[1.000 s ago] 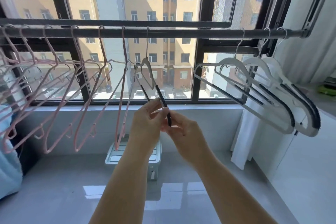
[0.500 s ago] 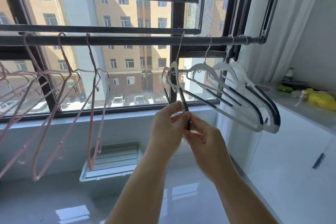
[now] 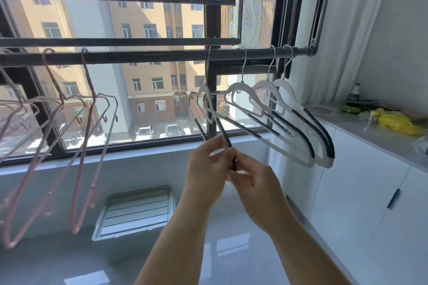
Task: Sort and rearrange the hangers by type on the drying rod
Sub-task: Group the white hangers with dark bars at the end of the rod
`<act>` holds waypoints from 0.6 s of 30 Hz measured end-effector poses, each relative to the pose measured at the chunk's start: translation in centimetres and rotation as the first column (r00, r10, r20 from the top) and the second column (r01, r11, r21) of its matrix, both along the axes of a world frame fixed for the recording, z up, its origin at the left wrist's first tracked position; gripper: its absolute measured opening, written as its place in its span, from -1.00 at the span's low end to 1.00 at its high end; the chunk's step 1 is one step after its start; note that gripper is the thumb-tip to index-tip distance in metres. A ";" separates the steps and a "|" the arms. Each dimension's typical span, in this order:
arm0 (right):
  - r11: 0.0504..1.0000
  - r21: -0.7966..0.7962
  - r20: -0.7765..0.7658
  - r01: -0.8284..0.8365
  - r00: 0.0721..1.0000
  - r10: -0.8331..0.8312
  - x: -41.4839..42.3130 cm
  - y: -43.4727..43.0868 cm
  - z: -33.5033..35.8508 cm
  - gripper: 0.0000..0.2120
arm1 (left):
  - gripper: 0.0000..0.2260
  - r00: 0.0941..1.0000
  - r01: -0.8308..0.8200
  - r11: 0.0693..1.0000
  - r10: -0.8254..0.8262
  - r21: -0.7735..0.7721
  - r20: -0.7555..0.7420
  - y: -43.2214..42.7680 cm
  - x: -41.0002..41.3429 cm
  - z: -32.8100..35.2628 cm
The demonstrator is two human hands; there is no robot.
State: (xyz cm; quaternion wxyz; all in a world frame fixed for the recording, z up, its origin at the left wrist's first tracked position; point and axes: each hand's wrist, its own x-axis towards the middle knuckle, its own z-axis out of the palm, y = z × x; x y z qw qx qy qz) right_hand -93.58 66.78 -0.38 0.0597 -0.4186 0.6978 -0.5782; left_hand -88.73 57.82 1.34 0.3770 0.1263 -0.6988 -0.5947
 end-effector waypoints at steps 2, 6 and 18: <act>1.000 0.005 0.000 0.001 1.000 -0.001 -0.2 0.0 -0.1 -0.73 | -0.63 1.000 0.001 1.000 -0.001 0.007 0.005 0.0 -0.1 -0.2; 1.000 -0.007 0.029 -0.008 1.000 0.008 -0.9 0.1 -0.4 -0.75 | -0.64 1.000 -0.009 1.000 0.009 -0.015 0.025 0.1 -0.8 -0.3; 0.971 0.163 -0.298 0.177 0.947 -0.123 -3.2 2.8 0.7 -0.69 | -0.77 0.997 -0.060 0.996 0.063 -0.073 0.043 1.4 -3.3 -0.7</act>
